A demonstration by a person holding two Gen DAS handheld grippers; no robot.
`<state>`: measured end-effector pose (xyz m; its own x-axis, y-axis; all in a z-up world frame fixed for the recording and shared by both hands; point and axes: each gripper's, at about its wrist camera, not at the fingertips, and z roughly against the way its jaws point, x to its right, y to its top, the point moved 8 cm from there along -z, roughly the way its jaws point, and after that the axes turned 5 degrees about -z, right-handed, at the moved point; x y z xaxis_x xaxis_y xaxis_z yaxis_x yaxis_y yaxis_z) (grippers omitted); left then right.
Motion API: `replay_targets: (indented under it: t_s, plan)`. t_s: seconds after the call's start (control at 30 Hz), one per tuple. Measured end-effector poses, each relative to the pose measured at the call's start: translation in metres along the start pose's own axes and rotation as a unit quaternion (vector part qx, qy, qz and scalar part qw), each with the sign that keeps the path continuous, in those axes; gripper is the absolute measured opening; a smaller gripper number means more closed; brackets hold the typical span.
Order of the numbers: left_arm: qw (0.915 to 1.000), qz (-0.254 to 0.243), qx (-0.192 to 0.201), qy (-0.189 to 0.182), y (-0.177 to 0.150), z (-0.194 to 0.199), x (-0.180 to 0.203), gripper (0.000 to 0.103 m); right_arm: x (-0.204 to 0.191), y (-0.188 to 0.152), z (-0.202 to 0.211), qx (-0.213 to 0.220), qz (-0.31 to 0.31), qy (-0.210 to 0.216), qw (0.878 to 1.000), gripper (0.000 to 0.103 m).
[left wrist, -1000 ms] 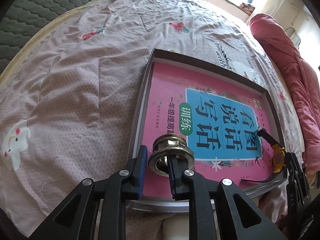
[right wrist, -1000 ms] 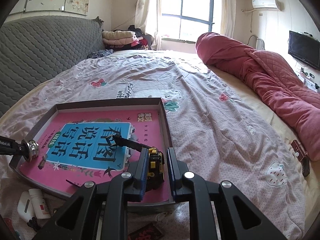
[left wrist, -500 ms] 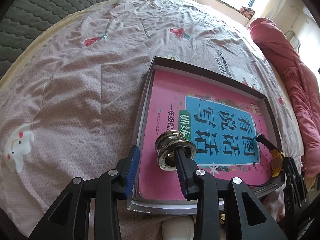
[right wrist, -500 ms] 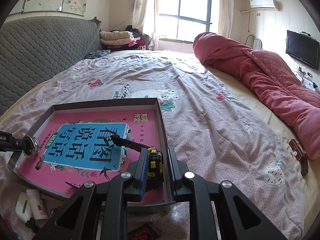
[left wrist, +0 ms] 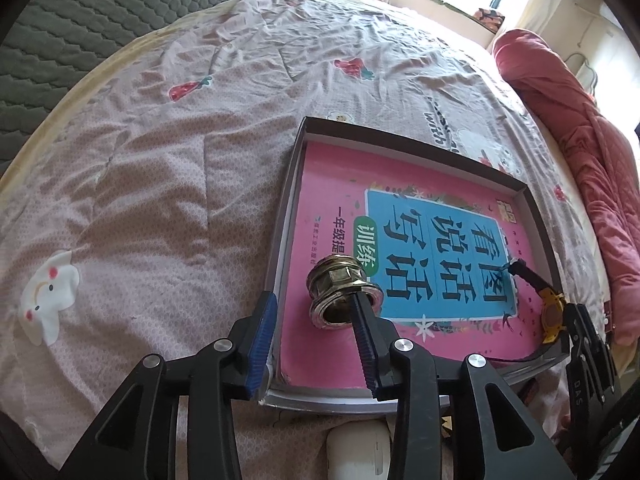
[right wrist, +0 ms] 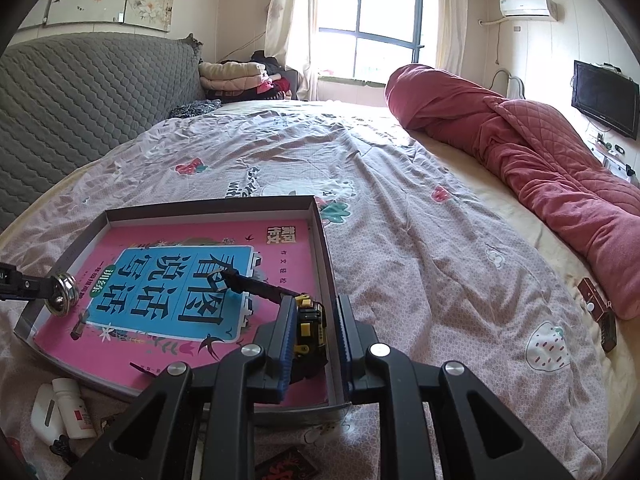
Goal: Organize rigid objects
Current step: 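Lower the silver fitting onto the workbook and open the left gripper while the right gripper releases the tape measure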
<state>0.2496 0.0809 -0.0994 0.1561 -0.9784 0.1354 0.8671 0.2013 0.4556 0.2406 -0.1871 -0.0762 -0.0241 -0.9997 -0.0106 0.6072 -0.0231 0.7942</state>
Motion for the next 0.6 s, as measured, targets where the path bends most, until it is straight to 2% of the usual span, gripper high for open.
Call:
replay_targets:
  t_s: [0.53, 0.6]
  plan:
    - [0.9999, 0.0, 0.009, -0.006, -0.013, 0.009, -0.001, 0.042, 0.009, 0.003, 0.011, 0.021, 0.007, -0.009, 1.0, 0.026]
    - [0.9999, 0.001, 0.012, -0.008, -0.014, 0.01, 0.0, 0.042, 0.009, 0.004, 0.014, 0.026, 0.006, -0.007, 1.0, 0.033]
